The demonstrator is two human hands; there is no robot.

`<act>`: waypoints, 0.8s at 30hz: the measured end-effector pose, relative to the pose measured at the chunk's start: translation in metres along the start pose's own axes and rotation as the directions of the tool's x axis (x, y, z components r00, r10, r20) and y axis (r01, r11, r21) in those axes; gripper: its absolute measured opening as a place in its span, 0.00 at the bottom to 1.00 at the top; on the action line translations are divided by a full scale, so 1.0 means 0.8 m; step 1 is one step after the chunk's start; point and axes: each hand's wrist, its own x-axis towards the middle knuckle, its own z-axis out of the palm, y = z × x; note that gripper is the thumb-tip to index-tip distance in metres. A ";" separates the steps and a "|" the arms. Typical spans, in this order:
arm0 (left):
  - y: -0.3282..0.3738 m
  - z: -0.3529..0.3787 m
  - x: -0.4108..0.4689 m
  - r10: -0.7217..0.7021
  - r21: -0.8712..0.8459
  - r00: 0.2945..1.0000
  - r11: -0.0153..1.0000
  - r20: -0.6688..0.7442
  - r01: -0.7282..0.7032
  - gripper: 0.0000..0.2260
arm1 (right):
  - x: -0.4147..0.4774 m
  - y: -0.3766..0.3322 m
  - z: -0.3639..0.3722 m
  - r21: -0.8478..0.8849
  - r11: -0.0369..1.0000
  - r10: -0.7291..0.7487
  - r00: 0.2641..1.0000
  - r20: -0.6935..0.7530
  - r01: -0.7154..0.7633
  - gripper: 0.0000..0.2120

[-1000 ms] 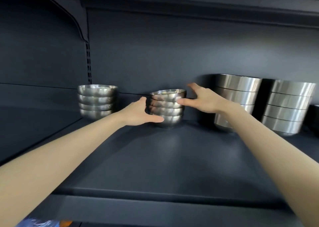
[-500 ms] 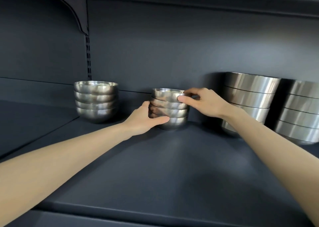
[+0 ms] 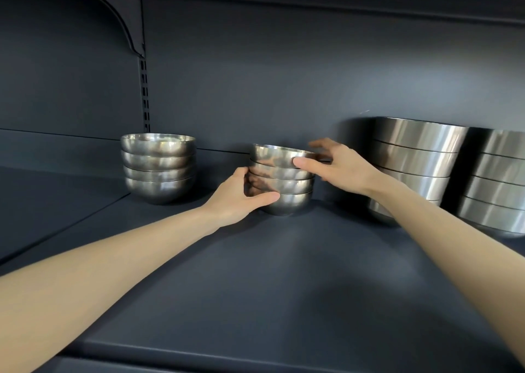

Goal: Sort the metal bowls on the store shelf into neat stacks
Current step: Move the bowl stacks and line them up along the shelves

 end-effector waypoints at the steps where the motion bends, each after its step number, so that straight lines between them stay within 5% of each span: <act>1: 0.000 0.000 0.000 -0.003 -0.007 1.000 1.000 0.007 0.003 0.18 | 0.000 0.001 0.001 0.032 0.999 0.027 1.000 0.012 -0.028 0.45; 5: -0.002 -0.003 0.001 -0.061 -0.005 0.998 0.998 0.016 0.061 0.18 | 0.001 0.004 0.009 0.069 0.993 0.095 0.994 0.050 -0.098 0.60; 10: -0.005 -0.001 0.003 -0.074 -0.059 0.997 0.995 0.036 0.076 0.17 | 0.006 0.011 0.014 0.142 0.988 0.054 0.998 0.031 -0.058 0.44; 21: -0.009 -0.001 0.007 -0.061 -0.108 0.998 0.992 0.023 0.063 0.19 | 0.004 0.013 0.016 0.223 0.973 0.054 0.998 0.010 -0.055 0.44; 24: -0.009 0.000 0.007 -0.059 -0.119 0.998 0.991 0.025 0.062 0.19 | 0.003 0.011 0.015 0.229 0.972 0.053 0.999 0.012 -0.054 0.37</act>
